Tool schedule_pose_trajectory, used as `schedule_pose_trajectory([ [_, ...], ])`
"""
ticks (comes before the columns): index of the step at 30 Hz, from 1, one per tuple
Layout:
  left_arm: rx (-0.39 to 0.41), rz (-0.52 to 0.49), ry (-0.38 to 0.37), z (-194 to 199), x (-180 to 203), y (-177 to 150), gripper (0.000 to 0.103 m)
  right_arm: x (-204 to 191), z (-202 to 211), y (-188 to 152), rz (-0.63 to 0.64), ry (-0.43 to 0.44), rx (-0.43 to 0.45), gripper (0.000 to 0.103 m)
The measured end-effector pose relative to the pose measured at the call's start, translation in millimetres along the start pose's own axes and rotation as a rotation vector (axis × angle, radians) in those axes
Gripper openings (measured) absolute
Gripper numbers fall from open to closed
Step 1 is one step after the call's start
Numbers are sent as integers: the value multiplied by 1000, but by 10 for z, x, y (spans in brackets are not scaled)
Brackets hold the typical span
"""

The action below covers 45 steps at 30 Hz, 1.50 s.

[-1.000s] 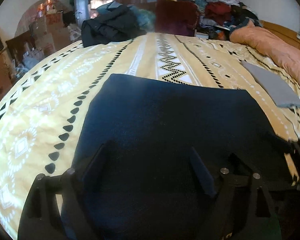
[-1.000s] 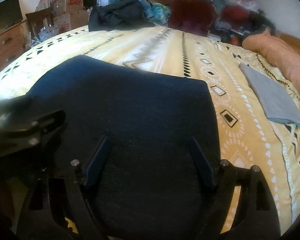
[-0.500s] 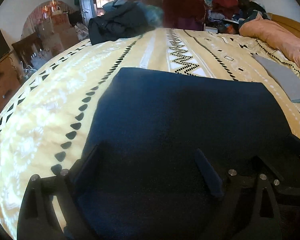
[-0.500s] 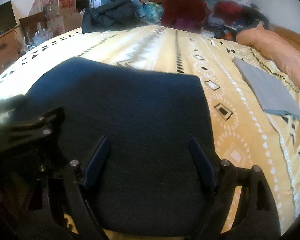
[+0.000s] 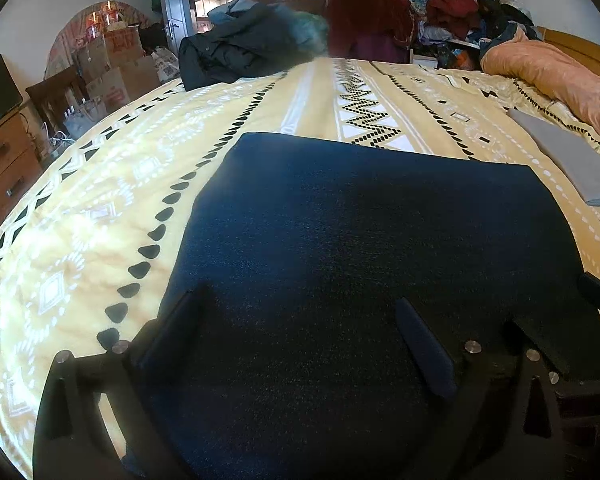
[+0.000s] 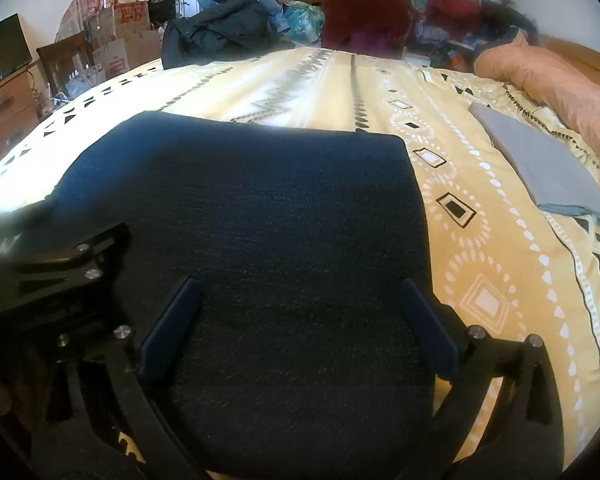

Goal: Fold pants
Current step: 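Grasp the folded jeans stack edge with both grippers and square it, then lower the folded jeans onto the bed and open both grippers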

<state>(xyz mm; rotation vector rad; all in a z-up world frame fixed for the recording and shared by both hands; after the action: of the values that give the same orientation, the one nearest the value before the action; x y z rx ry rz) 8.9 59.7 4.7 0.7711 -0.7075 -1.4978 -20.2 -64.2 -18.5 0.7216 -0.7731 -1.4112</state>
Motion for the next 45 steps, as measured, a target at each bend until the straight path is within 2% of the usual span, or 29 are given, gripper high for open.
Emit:
schedule_pose_trajectory([
  [10,-2,3,-5,7,-4,6,101,8,-2,4,-2,3,-2,103],
  [17,-38,-11,-13,26,16,30,103,2,-26,-18,18,-12,-16,103],
  [22,-76,-18,-24,-6,21,56,103,5,-41,19,21,-7,-67,103],
  [26,-127,-40,-51,2,7,131,103,-3,-23,105,39,2,-154,103],
  [28,-119,-61,-34,89,-19,202,103,-4,95,178,32,9,-148,103],
  [32,-48,-57,-37,568,-174,426,103,15,597,419,2,9,-80,103],
  [36,27,16,-59,1164,-429,659,103,-4,1265,640,-23,20,-2,103],
  [40,117,90,-102,1848,-651,828,103,-23,1734,803,-58,17,65,103],
  [43,147,135,-122,2127,-750,843,103,-33,2026,917,-75,-25,140,103],
  [45,114,152,-103,2223,-764,790,103,-40,2137,941,-99,-37,141,103],
])
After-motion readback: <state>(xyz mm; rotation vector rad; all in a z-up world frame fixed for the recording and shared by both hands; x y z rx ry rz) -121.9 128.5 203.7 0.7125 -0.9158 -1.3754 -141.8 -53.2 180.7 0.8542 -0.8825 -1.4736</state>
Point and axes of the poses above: each gripper's, at about its wrist camera, not at the fingertips, and z roughly against the way its jaws point, x to its right, y to its top, the point moved 4 cm from there along -z, roughly the way its jaws point, and after that the axes turned 8 degrees about x, right-handed, at the moved point
